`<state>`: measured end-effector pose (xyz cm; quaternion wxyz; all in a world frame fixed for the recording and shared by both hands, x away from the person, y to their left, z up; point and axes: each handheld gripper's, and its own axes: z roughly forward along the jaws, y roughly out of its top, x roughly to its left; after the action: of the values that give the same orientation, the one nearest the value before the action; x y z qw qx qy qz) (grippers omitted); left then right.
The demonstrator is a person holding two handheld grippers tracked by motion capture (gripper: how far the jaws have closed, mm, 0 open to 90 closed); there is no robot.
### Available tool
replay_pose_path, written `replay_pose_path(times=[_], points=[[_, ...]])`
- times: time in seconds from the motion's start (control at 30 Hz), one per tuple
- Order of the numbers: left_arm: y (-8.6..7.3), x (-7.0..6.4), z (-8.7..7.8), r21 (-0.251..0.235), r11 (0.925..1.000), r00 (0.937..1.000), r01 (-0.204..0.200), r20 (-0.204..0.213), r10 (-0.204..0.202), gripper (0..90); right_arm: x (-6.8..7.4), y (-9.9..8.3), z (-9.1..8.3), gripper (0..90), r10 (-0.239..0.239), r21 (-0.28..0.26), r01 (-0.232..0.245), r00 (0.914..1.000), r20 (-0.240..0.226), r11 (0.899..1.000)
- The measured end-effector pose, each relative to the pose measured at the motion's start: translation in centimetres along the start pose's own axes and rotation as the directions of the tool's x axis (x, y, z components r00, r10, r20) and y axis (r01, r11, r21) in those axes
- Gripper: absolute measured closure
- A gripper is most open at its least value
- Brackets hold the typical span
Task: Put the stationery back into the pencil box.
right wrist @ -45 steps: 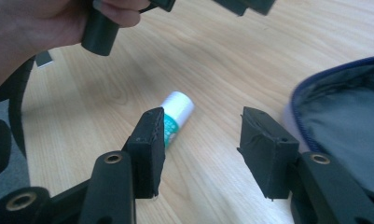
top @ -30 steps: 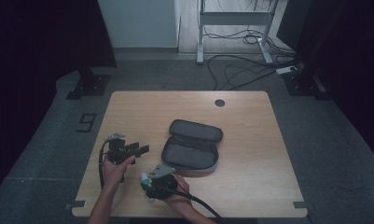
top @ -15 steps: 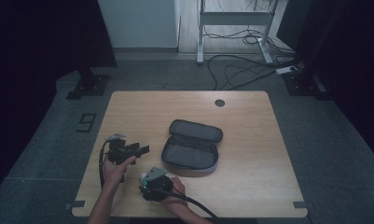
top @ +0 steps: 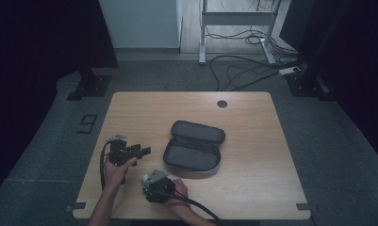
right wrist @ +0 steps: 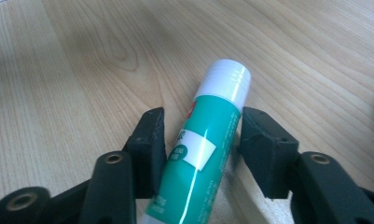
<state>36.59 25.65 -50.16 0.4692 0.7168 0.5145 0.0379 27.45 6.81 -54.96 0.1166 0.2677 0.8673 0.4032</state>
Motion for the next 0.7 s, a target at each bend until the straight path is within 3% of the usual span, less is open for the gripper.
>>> replay_pose_path(times=[0.23, 0.43, 0.7], points=[[0.0, 0.1, 0.1, 0.003, 1.0000, 1.0000, -0.001, -0.002, 0.001, 34.2, -0.4, -0.2, -0.4, 63.8, -0.005, 0.002, 0.005, 0.9999, -0.015, 1.000], [-0.1, 0.0, 0.2, 0.010, 0.9999, 0.9999, -0.008, -0.008, 0.008, 34.2, -1.3, -0.7, -1.3, 64.5, -0.021, 0.011, 0.021, 0.9981, -0.058, 1.000], [-0.2, 0.0, 0.5, 0.019, 0.9998, 0.9999, -0.010, -0.013, 0.010, 34.3, -2.7, -1.4, -3.7, 64.6, -0.002, -0.025, 0.000, 0.9982, -0.059, 1.000]])
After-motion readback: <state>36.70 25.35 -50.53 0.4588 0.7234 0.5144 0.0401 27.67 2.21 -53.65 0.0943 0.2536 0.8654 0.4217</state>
